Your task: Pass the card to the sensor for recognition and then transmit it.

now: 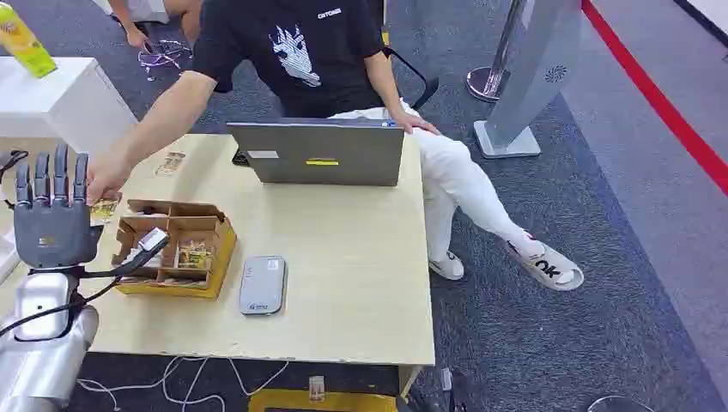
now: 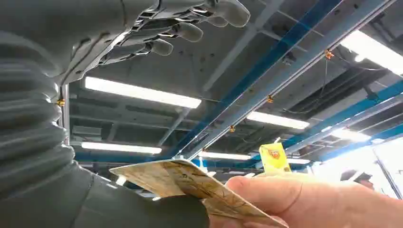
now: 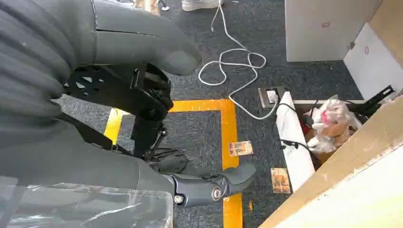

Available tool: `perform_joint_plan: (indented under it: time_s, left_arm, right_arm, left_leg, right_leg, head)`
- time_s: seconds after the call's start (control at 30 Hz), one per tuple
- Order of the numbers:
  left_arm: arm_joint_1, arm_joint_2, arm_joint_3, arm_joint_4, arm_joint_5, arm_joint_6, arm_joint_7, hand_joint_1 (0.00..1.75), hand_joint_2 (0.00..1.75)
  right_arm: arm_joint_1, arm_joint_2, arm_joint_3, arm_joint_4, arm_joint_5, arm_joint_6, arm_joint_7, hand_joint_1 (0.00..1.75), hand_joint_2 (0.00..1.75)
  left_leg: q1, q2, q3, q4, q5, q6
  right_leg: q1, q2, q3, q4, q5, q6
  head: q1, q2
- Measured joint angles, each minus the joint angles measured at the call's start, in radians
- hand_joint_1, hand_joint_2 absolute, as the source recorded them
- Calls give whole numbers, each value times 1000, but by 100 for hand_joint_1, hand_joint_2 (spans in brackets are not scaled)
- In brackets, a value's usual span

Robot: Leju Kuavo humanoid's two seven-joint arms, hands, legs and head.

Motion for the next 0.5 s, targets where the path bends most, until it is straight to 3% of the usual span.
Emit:
perform_joint_plan:
  time_s: [0.13,0.17,0.5]
  left_arm:
    - [0,-1,-1,6,-2,0,0,0,175]
    - [0,-1,-1,7,-2,0,0,169,175]
    - [-2,-1,-2,15,2,0,-11,175,175]
  right_arm:
    - [0,0,0,0,2,0,0,0,175]
    - [0,0,0,0,4,0,0,0,175]
    - [0,0,0,0,8,0,-2,0,175]
  left_leg:
    - [0,0,0,0,0,0]
    - [0,0,0,0,0,0]
    - [0,0,0,0,0,0]
  right_leg:
    - [0,0,0,0,0,0]
    - [0,0,0,0,0,0]
    - [0,0,-1,0,0,0]
  head:
    - [0,0]
    - [0,0]
    - [0,0]
